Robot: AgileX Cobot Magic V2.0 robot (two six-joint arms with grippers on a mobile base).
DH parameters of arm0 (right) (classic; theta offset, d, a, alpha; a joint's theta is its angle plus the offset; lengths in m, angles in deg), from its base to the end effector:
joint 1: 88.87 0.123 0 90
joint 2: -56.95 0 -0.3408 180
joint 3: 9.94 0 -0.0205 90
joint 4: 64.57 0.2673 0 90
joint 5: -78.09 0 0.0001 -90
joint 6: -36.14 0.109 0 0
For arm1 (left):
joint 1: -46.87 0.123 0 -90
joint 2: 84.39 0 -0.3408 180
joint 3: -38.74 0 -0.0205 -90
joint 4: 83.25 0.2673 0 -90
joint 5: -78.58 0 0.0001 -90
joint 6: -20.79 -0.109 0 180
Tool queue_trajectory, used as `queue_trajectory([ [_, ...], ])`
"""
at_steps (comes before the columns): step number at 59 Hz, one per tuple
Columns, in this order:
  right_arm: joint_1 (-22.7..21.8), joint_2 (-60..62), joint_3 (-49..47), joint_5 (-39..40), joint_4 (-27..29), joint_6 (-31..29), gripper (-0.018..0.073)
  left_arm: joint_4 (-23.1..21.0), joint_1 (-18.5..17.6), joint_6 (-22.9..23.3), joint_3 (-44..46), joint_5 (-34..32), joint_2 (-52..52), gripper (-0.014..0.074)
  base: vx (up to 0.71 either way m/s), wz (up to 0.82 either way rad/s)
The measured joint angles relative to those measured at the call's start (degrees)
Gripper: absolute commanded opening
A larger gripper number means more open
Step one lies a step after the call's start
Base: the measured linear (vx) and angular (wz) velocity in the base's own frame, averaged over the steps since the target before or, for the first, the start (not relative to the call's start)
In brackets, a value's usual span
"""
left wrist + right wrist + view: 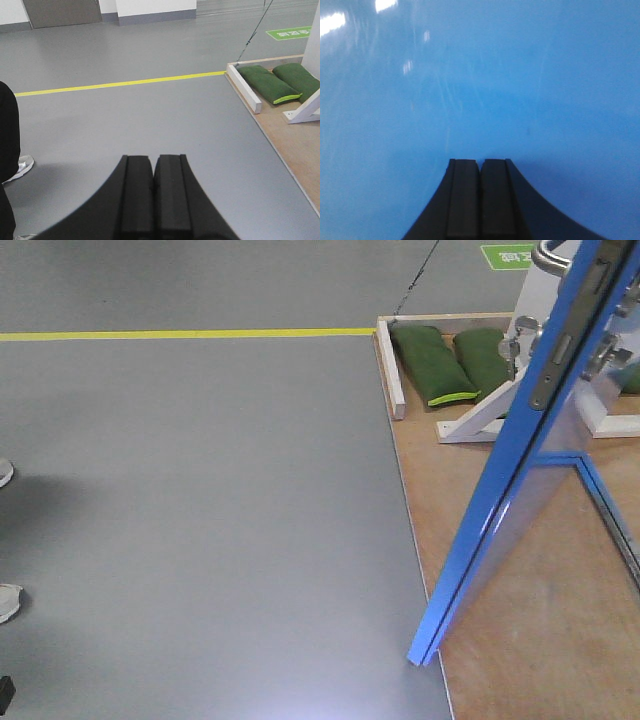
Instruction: Move to blue door and open it
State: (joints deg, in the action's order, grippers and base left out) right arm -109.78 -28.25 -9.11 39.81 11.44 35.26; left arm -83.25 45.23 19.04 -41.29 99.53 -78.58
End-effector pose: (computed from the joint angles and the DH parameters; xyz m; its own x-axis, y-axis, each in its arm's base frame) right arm 0.3253 -0.0541 0.4912 -0.2935 0.9235 -0.2470 0.0190 0.2640 0.9643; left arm 0.0304 -0.0009 0.1658 -0.2877 0.0388 -0.9569 0.0374 0.9989 0.0292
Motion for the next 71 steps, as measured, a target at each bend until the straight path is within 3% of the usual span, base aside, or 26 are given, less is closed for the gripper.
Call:
queue_trajectory([
  [71, -0.04, 0.0, 0.05, -0.44, -0.87, -0.2, 0.0003, 0.0, 0.0, 0.0, 0.0, 0.0, 0.0, 0.007, 0.0, 0.01],
])
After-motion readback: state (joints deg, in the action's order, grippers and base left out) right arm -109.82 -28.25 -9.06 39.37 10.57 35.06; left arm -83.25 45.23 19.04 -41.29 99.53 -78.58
